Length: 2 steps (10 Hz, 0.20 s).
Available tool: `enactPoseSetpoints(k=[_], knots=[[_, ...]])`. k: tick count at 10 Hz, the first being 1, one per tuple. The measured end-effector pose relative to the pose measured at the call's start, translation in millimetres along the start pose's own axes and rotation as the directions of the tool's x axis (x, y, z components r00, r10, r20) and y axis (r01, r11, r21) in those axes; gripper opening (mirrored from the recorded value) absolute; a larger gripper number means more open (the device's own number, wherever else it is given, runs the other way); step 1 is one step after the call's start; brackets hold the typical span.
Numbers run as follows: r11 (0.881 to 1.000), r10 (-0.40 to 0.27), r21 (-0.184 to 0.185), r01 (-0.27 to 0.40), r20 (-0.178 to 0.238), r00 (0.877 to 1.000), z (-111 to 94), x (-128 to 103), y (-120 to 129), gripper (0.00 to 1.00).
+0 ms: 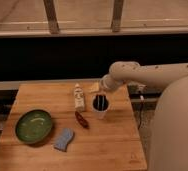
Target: Place the eraser in the ceramic cup
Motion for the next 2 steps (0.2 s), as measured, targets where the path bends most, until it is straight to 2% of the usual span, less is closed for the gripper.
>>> enactPoseSetpoints(k=[2], knots=[[1.0,-0.009,-0.023,0.009,0.008,1.0,-2.1,-0.7,3.7,0.79]])
